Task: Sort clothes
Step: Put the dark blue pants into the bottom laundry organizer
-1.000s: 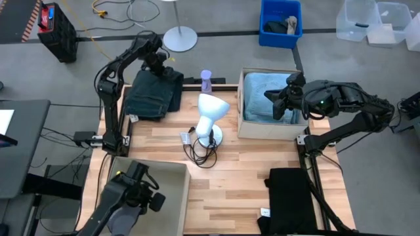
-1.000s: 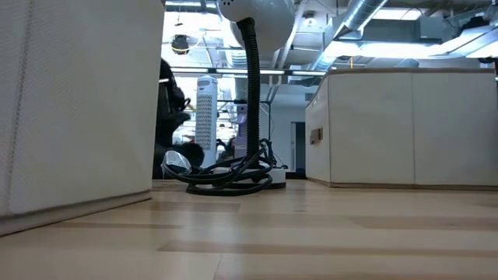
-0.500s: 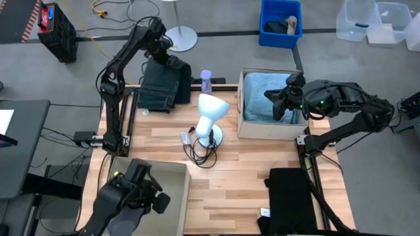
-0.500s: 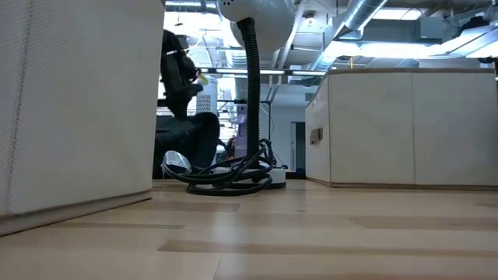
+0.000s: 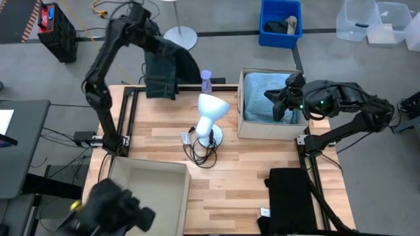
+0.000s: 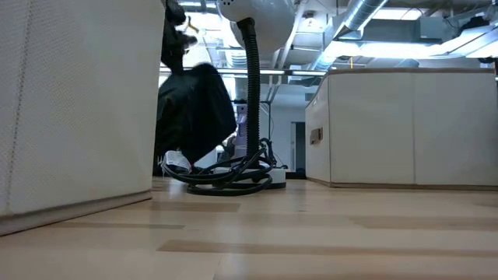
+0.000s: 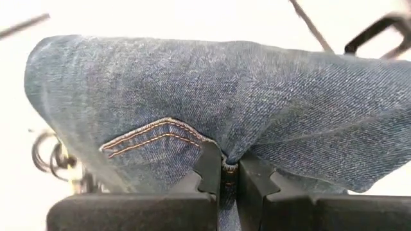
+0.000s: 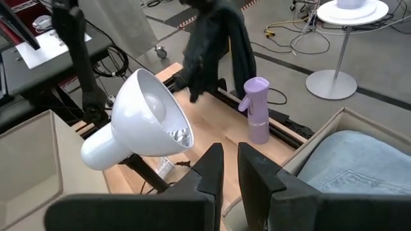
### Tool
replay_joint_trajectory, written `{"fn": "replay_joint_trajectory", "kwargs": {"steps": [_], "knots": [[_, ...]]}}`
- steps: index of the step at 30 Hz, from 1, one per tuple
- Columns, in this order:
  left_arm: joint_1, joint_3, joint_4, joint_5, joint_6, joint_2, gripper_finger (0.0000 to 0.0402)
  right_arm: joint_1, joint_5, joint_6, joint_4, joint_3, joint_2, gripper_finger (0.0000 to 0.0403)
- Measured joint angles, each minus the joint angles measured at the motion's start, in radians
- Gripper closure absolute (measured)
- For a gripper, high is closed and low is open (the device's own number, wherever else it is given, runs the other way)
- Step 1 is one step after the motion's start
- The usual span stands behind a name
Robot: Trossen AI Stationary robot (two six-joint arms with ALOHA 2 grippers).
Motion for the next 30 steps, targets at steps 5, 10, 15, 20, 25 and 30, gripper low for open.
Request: {"fn": "replay_joint_trajectory", "kwargs": {"steps": [5, 10, 15, 20, 25, 30], "knots": [[-0.034, 0.0, 0.08, -0.052, -0.01, -0.132, 0.0389, 0.0, 0.0, -0.028, 0.001, 0.0, 0.0, 0.034], [-0.089, 0.0, 0.169, -0.166, -0.017, -0.266, 0.0389, 0.0, 0.0, -0.041, 0.001, 0.0, 0.0, 0.034], [-0.165, 0.0, 0.269, -0.231, -0.02, -0.389, 0.0389, 0.0, 0.0, -0.052, 0.001, 0.0, 0.0, 0.034], [-0.272, 0.002, 0.298, -0.281, -0.015, -0.495, 0.0389, 0.0, 0.0, -0.074, 0.001, 0.0, 0.0, 0.034], [-0.388, 0.002, 0.279, -0.28, 0.034, -0.585, 0.0389, 0.0, -0.004, -0.083, 0.001, 0.0, 0.0, 0.034], [-0.475, 0.002, 0.267, -0.204, 0.078, -0.668, 0.0389, 0.0, -0.029, -0.086, 0.0, 0.0, 0.0, 0.034]]}}
